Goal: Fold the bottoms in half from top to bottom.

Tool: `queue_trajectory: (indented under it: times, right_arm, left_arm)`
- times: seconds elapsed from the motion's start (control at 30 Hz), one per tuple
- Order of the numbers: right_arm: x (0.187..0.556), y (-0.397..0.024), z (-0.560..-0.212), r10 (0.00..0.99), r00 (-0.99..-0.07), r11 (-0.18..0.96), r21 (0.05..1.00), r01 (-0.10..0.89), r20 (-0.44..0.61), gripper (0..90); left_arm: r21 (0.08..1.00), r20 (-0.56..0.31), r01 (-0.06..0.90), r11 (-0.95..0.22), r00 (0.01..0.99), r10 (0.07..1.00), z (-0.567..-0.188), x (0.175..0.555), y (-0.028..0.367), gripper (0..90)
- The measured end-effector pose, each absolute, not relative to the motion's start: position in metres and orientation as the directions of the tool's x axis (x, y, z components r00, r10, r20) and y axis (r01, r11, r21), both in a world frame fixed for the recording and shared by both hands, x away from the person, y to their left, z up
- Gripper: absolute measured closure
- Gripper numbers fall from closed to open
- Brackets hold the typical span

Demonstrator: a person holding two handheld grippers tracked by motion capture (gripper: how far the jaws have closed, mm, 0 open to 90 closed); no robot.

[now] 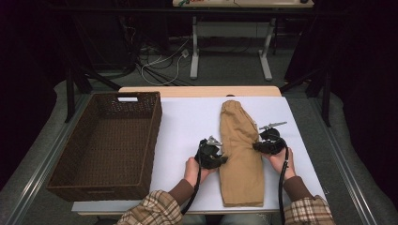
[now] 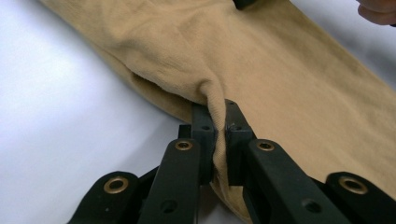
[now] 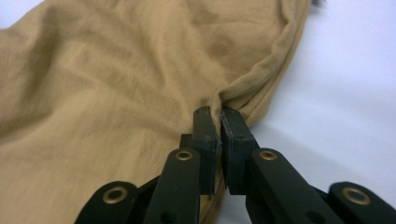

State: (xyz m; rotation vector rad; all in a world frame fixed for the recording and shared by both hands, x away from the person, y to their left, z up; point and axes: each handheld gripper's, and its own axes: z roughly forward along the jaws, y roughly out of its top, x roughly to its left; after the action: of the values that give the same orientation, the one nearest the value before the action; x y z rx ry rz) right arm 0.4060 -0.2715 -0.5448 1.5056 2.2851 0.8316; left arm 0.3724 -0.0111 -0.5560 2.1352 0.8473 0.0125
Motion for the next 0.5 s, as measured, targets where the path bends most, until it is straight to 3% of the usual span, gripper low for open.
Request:
queue_trajectory:
  times: [0.5]
  right_arm:
    - [0.406, -0.227, -0.546, 0.863, -0.495, 0.342, 0.611, 0.714, 0.096, 85.4]
  left_arm:
    - [0.694, -0.246, 0.579, -0.428, 0.749, 0.615, -0.549, 0.362, 0.039, 86.3]
